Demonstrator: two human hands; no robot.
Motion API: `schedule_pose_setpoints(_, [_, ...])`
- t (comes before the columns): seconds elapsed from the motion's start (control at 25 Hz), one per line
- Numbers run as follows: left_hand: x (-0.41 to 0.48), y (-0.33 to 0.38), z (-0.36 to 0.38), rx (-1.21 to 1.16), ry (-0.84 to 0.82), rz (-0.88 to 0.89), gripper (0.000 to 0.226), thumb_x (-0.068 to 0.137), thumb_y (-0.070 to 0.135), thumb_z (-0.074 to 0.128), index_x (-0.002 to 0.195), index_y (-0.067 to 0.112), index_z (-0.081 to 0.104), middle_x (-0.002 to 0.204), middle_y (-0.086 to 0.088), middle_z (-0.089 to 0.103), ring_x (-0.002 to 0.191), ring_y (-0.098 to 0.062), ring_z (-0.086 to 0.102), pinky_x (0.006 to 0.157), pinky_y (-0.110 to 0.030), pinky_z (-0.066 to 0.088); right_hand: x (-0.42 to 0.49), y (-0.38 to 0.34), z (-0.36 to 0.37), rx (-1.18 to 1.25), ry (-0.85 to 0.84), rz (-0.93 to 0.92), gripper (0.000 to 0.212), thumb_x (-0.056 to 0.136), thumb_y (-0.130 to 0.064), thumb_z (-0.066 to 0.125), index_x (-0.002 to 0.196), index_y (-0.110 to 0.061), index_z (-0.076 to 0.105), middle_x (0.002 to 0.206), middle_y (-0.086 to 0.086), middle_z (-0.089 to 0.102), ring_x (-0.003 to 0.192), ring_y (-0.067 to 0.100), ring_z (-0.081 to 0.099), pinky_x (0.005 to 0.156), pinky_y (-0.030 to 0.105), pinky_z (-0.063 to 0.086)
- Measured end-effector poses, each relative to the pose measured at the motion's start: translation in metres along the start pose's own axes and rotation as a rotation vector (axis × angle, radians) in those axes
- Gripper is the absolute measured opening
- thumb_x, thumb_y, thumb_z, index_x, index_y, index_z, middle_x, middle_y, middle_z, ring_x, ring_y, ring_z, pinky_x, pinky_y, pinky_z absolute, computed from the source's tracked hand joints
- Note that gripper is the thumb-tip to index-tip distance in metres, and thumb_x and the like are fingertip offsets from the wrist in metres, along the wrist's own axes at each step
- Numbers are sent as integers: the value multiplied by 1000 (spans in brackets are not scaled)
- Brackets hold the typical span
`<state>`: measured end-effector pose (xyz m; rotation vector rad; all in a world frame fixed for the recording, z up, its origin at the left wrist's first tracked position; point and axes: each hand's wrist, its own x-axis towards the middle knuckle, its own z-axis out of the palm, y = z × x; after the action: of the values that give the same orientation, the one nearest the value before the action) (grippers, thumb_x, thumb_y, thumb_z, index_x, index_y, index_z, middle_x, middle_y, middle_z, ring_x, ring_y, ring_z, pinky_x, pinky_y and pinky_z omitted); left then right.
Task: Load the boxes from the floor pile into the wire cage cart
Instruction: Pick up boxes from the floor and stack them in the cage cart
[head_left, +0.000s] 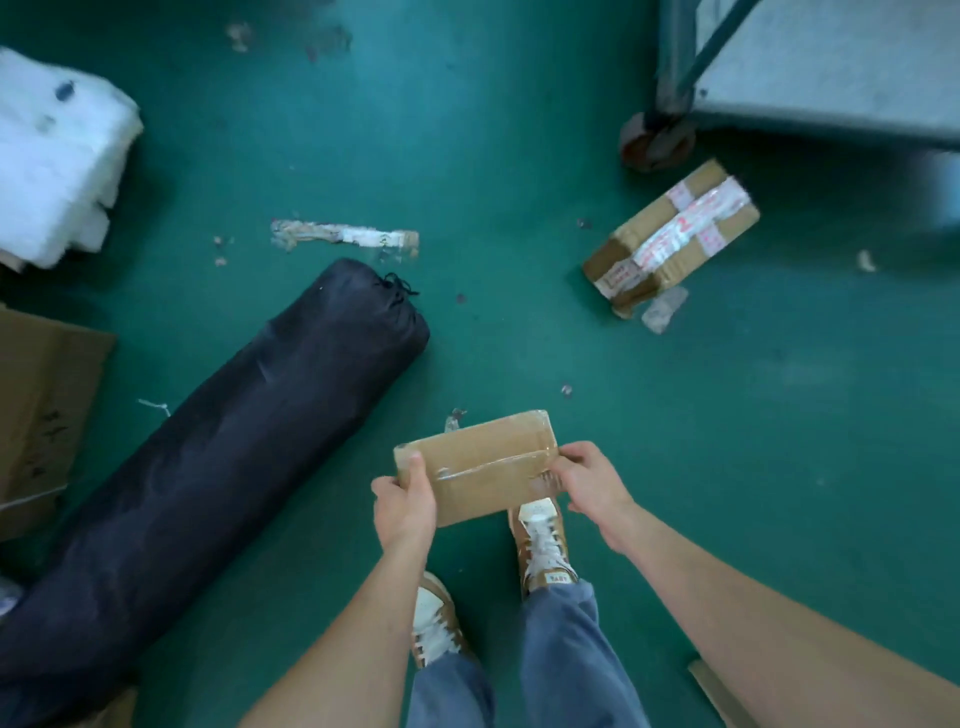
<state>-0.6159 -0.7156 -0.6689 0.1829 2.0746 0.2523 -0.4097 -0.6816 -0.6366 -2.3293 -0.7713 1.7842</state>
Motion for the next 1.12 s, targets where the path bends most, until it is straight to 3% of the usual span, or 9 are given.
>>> schedule_pose_setpoints(0.12, [-72,50,3,117,5,74,66,99,62,35,143,13,43,138,-20,52,119,-39,55,89,-40,40,-59,-24,-58,48,40,-56,25,97,-30,60,121,-22,56,110,-10,62,96,5,58,82,31,45])
schedule_pose_setpoints(0.24, [-148,94,7,154,-52,156,64,100,60,38,135,8,52,133,-18,58,118,-37,56,87,-38,39,-119,-41,-121,75,144,-122,23,97,-38,59,119,-32,54,113,-11,61,107,14,59,89,34,45])
schedule_pose_setpoints(0.32, [-199,121,6,152,-122,293,56,99,56,45,125,8,59,124,-14,64,109,-32,58,85,-35,40,-153,-49,-166,118,223,-143,28,98,-42,57,124,-32,56,115,-8,62,111,17,59,92,37,47])
schedule_pose_setpoints(0.44, [-267,159,3,208,-287,599,44,95,46,61,131,19,58,125,-3,60,109,-21,56,92,-35,45,-200,-60,-235,328,292,-146,32,97,-36,59,127,-25,60,117,-3,65,106,19,61,95,42,52])
schedule_pose_setpoints(0.56, [-322,191,-9,192,-400,839,56,87,37,76,136,28,51,125,2,50,114,-10,53,101,-31,42,-237,-72,-283,518,310,-164,25,97,-29,61,120,-24,65,110,-2,68,91,17,58,76,38,47])
schedule_pose_setpoints(0.72, [-395,241,-16,238,-479,999,70,76,53,76,139,36,50,130,3,48,113,-4,55,97,-30,44,-282,-93,-342,563,296,-252,21,97,-32,61,115,-23,68,109,-4,68,89,14,56,72,32,42])
schedule_pose_setpoints(0.84, [-454,282,-17,270,-526,1109,71,71,71,63,138,52,49,130,8,54,116,-6,57,99,-32,47,-317,-114,-401,577,294,-336,18,99,-29,59,111,-22,70,106,-4,71,90,14,60,77,33,47])
schedule_pose_setpoints(0.96, [-519,316,-9,244,-600,1195,71,77,73,63,143,51,48,124,-1,50,122,-3,54,104,-26,43,-349,-128,-455,653,325,-402,19,99,-33,59,104,-21,72,107,-3,73,94,16,63,85,36,49])
schedule_pose_setpoints(1.12, [-602,355,19,101,-777,1171,56,89,57,66,140,41,50,128,2,55,101,3,67,78,-13,53,-386,-142,-521,712,389,-503,21,98,-36,61,102,-20,73,113,1,75,103,20,68,97,40,52])
